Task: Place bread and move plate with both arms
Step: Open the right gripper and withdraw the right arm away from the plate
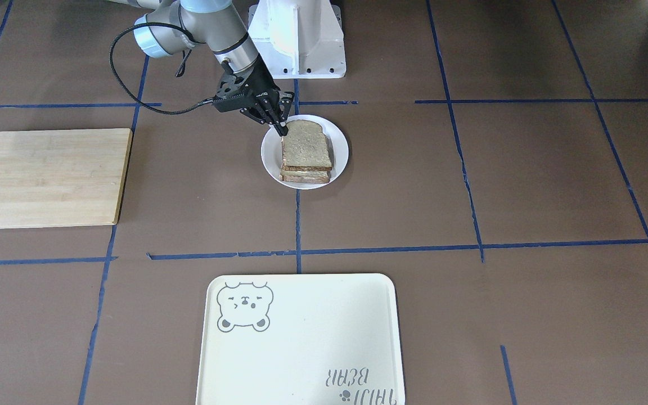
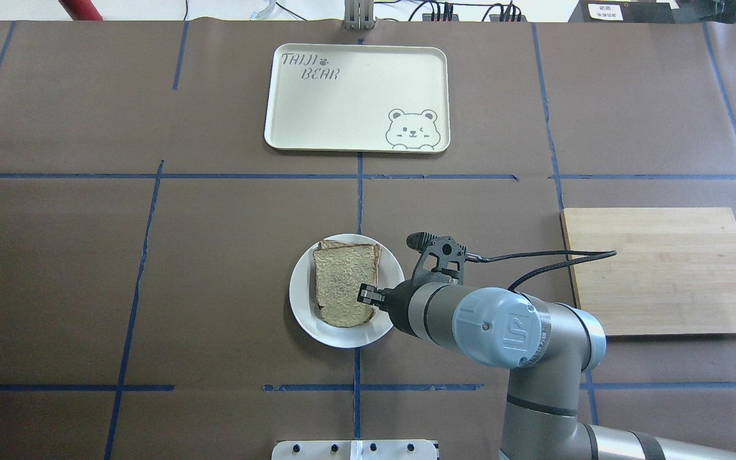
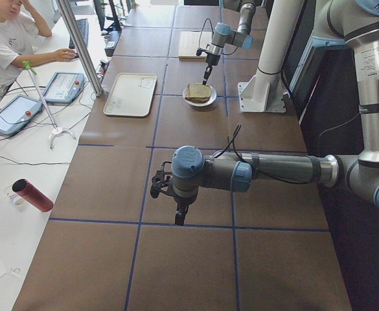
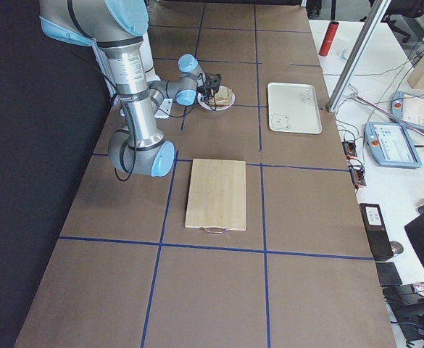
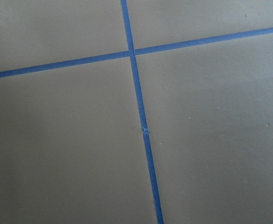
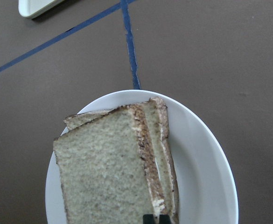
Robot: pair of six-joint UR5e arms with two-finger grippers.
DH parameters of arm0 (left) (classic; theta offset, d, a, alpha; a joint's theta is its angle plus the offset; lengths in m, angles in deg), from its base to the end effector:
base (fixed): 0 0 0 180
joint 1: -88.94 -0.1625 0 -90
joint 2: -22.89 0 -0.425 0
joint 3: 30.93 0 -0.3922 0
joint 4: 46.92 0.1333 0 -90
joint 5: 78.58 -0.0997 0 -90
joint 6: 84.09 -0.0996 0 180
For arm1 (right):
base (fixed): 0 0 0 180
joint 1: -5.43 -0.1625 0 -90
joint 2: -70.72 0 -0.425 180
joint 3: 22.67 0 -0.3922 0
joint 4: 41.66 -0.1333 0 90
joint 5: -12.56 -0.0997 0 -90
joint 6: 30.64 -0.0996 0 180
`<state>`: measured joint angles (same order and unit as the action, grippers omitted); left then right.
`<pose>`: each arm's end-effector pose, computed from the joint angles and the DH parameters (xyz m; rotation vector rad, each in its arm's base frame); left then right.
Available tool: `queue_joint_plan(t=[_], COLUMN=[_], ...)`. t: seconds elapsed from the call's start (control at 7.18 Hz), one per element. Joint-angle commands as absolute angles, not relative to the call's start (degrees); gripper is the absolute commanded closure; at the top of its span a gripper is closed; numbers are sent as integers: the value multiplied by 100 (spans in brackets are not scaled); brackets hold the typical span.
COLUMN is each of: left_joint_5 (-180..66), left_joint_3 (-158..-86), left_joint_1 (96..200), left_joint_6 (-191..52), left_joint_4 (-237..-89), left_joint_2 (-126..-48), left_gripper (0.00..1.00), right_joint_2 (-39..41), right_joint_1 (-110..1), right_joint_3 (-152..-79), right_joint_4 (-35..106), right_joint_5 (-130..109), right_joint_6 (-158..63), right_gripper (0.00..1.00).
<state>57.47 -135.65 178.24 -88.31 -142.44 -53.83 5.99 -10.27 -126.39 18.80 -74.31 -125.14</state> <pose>-0.0567 -0.4025 0.6228 0.1396 0.7993 0.1299 -0.5548 -0.3001 0.2437 0.1653 -1.1921 0.3419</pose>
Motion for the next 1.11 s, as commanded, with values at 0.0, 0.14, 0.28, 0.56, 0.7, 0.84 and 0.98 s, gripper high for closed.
queue_joint_plan(t=[0.0, 0.14, 0.28, 0.56, 0.7, 0.84, 0.98], left_joint_5=[5747, 5721, 5773, 5782, 5896, 6227, 6213], left_joint_3=[-13579, -13640, -13658, -13659, -13527, -13569, -13692], left_joint_1=[17824, 17824, 17806, 17780, 17536, 17255, 16817], left_joint_6=[-8831, -8831, -8796, -8760, -8543, -7505, -6668], left_joint_4=[-14246, -14246, -14324, -15452, -15442, -15459, -15476], left_joint_2=[-5383, -5383, -5470, -5689, -6022, -6155, -6287], left_gripper=[0, 0, 0, 0, 0, 0, 0], right_joint_2=[647, 708, 683, 613, 377, -112, -596], right_joint_1=[-1457, -2131, -2720, -4003, -4601, -5164, -5674], right_joint_3=[-12821, -13032, -13138, -13148, -13209, -13349, -13385], right_joint_4=[2673, 3359, 3897, 4821, 5060, 5123, 5124], right_joint_5=[-8063, -9096, -9828, -10912, -11343, -11634, -11855], right_joint_6=[-12478, -12103, -11359, -9411, -8339, -7398, -6518], right_gripper=[0, 0, 0, 0, 0, 0, 0])
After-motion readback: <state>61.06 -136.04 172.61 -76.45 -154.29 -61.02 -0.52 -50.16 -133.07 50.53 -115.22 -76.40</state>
